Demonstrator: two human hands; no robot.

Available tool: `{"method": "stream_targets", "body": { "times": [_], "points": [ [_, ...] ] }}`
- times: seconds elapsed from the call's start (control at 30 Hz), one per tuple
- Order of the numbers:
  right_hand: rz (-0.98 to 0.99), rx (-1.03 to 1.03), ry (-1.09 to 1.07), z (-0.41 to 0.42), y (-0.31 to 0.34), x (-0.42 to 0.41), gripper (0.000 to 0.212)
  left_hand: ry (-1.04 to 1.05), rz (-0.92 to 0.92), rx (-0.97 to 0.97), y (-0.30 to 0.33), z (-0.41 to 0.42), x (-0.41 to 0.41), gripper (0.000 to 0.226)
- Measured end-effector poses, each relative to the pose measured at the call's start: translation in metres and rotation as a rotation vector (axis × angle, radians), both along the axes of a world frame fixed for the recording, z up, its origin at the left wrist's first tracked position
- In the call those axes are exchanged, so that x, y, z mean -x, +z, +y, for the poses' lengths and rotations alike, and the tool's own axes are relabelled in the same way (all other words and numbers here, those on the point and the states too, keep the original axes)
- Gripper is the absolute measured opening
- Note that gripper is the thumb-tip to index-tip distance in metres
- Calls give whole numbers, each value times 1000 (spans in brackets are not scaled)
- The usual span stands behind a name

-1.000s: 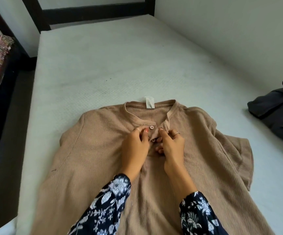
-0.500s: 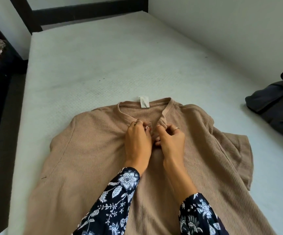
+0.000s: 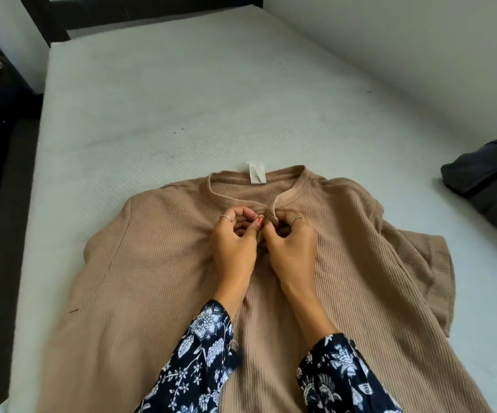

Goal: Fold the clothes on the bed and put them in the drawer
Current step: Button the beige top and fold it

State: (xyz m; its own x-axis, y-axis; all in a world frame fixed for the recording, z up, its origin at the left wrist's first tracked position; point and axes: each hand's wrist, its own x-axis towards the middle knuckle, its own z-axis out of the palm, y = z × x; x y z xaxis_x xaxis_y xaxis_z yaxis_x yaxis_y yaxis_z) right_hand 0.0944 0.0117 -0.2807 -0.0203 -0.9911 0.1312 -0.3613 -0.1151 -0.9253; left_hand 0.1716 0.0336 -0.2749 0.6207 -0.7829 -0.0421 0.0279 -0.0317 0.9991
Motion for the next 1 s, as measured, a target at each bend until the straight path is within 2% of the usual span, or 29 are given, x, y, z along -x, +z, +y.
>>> {"method": "stream_targets", "body": {
  "times": [0.07,0.17,0.3,0.6,0.73,0.9,1.0],
  "points": [
    [-32,-29,28,2,2,3,24,-6,22,1,-1,1,0,21],
    [-155,-59,68,5,8,6,12,0,6,6,-1,1,0,20],
    [-288,-116,78,5,5,10,25,23,-73,6,-1,1,0,22],
    [-179,-182,200,-7,7,16,9,-3,-122,12,-1,2,-1,27],
    [-53,-135,194,-10,4,14,8,-10,-155,-1,-1,1,-2,29],
    [81,-46,153,-9,-7,10,13,-26,-167,-11,-2,1,-2,30],
    [111,-33,145,-10,-8,7,25,-32,-174,-11,-2,0,-2,30]
  ]
}}
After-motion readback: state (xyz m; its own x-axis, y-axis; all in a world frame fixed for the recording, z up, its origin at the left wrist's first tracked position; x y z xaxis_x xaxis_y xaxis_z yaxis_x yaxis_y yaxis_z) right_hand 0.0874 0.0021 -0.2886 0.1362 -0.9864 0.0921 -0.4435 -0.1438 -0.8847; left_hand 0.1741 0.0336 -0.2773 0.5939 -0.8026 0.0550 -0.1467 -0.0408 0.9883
